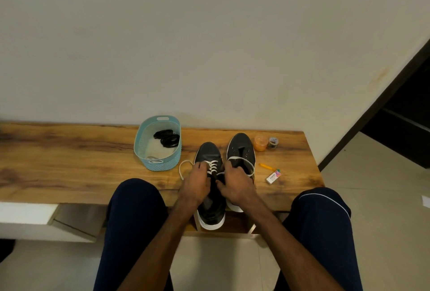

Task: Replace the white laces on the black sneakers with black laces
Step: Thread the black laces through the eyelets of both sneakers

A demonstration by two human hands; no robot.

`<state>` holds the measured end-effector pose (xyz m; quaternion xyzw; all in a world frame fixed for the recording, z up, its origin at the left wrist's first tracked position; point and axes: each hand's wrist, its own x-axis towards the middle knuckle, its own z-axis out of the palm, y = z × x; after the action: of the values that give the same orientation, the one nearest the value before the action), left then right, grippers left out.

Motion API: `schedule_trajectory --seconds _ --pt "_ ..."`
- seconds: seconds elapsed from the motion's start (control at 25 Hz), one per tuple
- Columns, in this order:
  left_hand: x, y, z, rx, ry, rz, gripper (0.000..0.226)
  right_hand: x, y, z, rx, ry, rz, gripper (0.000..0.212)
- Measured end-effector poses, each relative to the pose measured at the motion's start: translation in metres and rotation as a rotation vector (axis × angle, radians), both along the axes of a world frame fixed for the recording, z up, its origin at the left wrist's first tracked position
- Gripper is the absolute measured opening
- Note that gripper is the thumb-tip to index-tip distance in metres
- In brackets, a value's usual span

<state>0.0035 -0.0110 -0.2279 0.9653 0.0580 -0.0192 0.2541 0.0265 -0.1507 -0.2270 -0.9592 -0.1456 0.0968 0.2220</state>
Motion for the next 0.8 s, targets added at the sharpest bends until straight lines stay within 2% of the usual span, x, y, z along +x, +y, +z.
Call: schedule_trajectory --seconds 0.08,0.16,0.32,0.4,0.6,0.68,0.8 --pt "0.001 0.004 0.000 -0.045 -0.046 0.091 0.030 0.002 -0.001 0.000 0.059 -0.004 -0.024 0.037" --pt "0.001 0.004 0.000 -0.048 -0.085 0.125 0.028 0.004 -0.005 0.001 0.104 0.010 -0.050 0.031" --pt "0.003 -0.002 -0.006 0.141 -0.040 -0.038 0.036 0.005 -0.007 0.001 0.104 -0.004 -0.058 0.033" --pt "0.007 -0.002 -0.008 0.173 -0.029 -0.034 0.034 0.003 -0.007 0.000 0.097 -0.015 -0.052 0.033" --pt "0.014 0.005 -0.009 -0.073 -0.053 0.114 0.013 0.002 -0.006 -0.004 0.100 -0.016 -0.078 0.036" --pt "0.017 0.011 -0.007 -0.147 -0.032 0.135 0.015 0.003 -0.005 -0.004 0.101 -0.015 -0.092 0.037" --pt "0.017 0.013 -0.011 -0.075 -0.020 0.082 0.013 0.003 -0.003 -0.003 0.084 -0.012 -0.097 0.038"
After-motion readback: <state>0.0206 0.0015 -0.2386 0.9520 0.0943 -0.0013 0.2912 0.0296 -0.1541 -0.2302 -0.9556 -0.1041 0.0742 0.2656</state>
